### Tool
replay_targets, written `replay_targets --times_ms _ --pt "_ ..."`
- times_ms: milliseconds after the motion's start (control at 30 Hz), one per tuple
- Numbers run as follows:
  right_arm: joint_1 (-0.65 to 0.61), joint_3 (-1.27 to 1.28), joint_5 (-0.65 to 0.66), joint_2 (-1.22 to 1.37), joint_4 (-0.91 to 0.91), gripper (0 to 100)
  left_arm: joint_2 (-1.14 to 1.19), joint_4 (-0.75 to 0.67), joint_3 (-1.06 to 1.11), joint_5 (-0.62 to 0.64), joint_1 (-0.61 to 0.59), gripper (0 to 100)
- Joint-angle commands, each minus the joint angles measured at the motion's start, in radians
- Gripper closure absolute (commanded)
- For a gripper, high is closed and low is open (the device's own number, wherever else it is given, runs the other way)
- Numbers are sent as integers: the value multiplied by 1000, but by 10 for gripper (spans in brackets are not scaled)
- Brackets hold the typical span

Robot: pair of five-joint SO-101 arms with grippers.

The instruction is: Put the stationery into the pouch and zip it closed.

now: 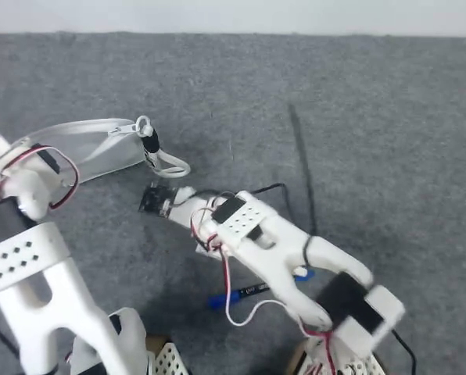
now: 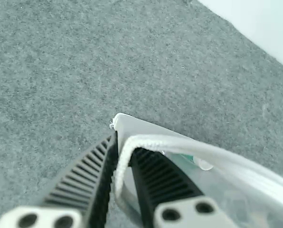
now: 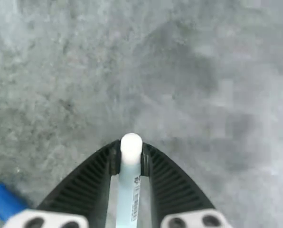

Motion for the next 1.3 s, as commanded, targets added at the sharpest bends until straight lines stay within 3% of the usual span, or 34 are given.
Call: replay_targets --times_ms 0,233,533,800,1033,1267 --pt "44 -43 -107 -202 58 993 -6 -37 -4 11 -5 989" --pt "114 -11 -224 -421 67 993 -6 -38 -4 11 -5 989" --pt "185 14 -465 -656 58 993 -6 -38 -4 11 -2 988" --pt "265 149 -572 -719 -173 993 -6 -28 -10 -41 89 988" --pt "403 215 -667 -714 -341 993 -6 94 -87 -109 189 988" --pt "409 273 -671 -713 -438 993 -8 155 -136 -146 269 988"
